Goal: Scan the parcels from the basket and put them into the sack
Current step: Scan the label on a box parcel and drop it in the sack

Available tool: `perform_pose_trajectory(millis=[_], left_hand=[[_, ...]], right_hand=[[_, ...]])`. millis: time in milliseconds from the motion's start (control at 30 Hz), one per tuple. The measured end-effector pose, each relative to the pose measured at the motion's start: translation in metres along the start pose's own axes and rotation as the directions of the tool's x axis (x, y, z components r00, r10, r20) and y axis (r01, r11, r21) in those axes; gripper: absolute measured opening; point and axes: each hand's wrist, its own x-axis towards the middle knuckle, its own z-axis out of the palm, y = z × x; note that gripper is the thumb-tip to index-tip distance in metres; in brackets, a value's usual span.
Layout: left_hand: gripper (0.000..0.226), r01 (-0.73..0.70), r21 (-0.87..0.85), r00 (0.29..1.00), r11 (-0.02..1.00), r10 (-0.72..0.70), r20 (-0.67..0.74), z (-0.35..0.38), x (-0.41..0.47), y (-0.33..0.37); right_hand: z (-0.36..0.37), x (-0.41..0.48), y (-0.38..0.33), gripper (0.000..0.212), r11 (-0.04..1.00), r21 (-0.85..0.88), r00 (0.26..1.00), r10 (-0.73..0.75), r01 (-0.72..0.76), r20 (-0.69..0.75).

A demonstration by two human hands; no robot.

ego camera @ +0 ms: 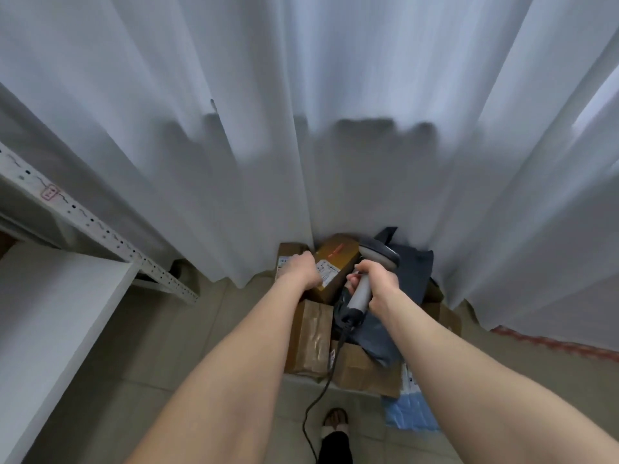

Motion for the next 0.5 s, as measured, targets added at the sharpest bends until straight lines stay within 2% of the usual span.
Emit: perform_pose_trajectory(millis=[133,300,500], left_hand=[[0.08,0.057,0.019,0.995,0.998,-0.058,0.077,0.024,0.071,-0.008],[0.127,0.118,-0.013,0.985,0.993,-0.115,0.128,0.071,0.143,-0.021],[0.14,0.143,0.041,0.979,0.989,-0.148,0.14,0.129,0.202,-0.041]], right_hand=[[0.018,0.067,0.003,0.007,0.998,-0.013,0.997,0.064,-0.064,-0.037],[0.028,0.151,0.02,0.003,0.991,-0.044,0.991,0.122,-0.124,-0.046],[0.032,0.22,0.046,0.018,0.986,-0.076,0.988,0.149,-0.151,-0.039]])
